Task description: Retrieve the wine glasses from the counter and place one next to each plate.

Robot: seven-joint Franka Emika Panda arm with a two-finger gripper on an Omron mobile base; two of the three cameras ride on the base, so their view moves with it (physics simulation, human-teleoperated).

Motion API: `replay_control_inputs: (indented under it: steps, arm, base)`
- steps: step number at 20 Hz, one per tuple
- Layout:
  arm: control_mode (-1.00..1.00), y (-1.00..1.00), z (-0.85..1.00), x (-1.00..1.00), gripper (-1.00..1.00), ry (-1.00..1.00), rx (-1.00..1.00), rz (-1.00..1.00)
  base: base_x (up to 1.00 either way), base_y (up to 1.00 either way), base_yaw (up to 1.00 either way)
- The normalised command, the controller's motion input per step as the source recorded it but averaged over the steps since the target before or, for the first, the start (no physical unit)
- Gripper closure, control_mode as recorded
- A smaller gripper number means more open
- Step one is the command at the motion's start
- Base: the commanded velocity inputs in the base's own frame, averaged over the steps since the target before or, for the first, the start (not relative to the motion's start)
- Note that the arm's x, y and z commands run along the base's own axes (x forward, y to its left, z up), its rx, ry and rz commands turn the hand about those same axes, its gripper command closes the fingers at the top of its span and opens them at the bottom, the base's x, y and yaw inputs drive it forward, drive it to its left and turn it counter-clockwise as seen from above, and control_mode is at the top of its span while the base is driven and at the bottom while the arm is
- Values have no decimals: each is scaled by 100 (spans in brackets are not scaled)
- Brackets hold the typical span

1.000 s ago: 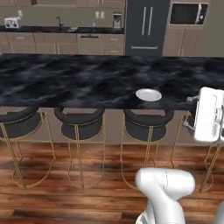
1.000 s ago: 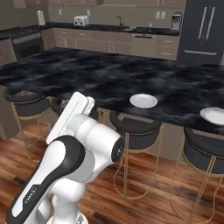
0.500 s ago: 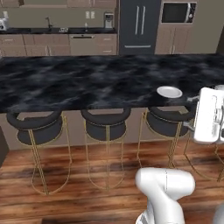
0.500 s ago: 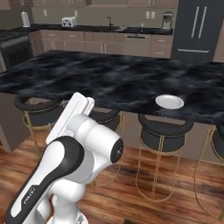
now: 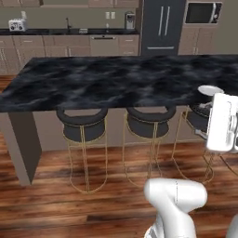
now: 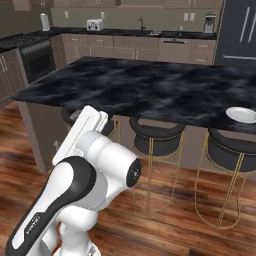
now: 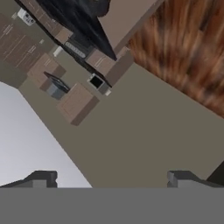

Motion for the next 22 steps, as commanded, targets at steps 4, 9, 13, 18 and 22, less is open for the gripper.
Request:
replay_control_inputs:
  steps: [4,9,13,18,22]
  arm:
    - [100,0,0,0,-100,0,0,0]
    - [100,0,0,0,-100,0,0,0]
    - [100,0,0,0,-100,0,0,0]
    - [100,0,0,0,-100,0,0,0]
    - [100,0,0,0,-100,0,0,0]
  base:
    - [-4,100,-7]
    - [0,100,-10]
    - [0,100,-11]
    - [0,100,-10]
    - [0,100,-10]
